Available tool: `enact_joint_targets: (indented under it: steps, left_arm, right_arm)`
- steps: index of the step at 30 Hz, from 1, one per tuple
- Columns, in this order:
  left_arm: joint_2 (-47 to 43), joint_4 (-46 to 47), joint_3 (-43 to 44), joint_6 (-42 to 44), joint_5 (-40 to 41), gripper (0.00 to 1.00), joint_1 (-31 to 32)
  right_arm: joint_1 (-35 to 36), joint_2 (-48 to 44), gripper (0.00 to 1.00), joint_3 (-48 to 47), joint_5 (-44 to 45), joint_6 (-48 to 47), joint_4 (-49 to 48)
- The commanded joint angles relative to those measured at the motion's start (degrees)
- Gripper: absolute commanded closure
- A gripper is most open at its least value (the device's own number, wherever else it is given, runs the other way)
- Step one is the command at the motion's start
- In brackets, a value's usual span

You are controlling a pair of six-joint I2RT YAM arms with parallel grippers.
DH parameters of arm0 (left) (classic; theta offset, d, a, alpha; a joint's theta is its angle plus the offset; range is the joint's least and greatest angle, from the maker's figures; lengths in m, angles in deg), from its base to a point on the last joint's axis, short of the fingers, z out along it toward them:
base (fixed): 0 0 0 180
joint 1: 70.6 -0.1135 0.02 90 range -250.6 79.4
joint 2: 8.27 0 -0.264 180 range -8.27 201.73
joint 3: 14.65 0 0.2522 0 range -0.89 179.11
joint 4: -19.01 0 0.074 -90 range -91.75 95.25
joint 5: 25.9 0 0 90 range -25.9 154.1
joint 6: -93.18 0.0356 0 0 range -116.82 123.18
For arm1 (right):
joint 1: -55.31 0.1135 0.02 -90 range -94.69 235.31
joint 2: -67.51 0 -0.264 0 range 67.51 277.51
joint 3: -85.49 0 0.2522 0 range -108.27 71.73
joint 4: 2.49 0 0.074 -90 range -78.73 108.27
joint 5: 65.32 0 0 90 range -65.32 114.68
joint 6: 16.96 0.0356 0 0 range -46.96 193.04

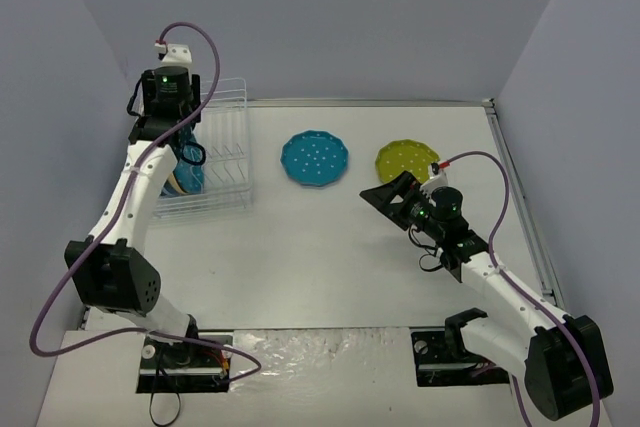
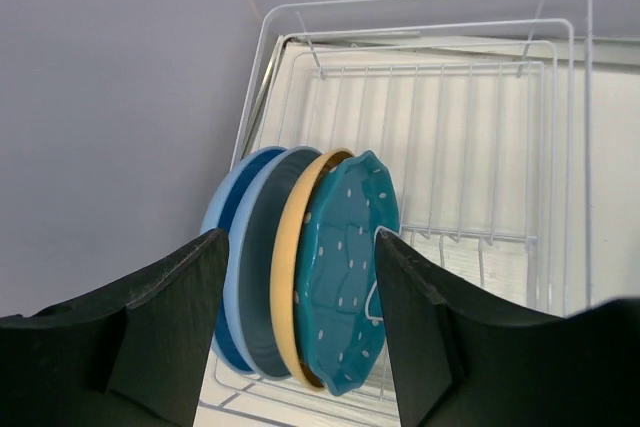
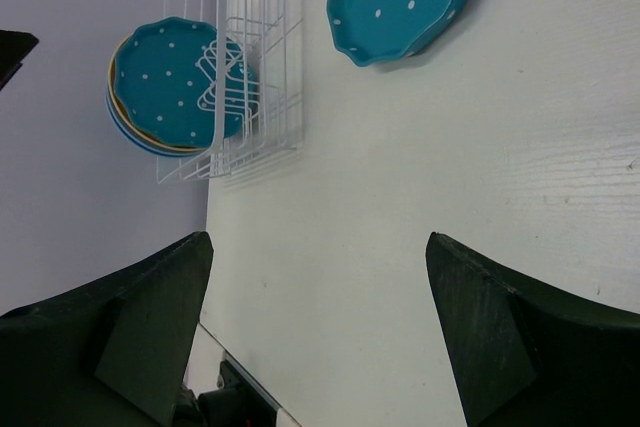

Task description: Load the plates into the dish rack

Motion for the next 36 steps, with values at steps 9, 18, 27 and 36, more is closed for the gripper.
enact_joint_targets:
  steps: [9,18,27,36]
  left_arm:
    - [-13.8,-9.3,-0.4,-14.5,-17.5,0.4,11.6]
    - [-23.4,-6.1,-12.1,-20.4,-25.6,0.4,13.9]
    - [-27.7,-6.9,-15.2,-20.8,-27.0,0.39,14.2]
    - [-28.0,-6.3,-15.8,-21.4,-28.5,0.39,14.2]
  right_arm:
    - [-0.8,19.4,0.17,-12.1,11.0,-4.0,1.3]
    - [1.3,40.7,0.2,-33.8,13.2,-7.5,7.4]
    - [3.5,53.1,0.24,-45.9,14.8,-7.0,10.5]
    - [5.9,56.9,0.3,-48.5,19.1,-2.8,10.9]
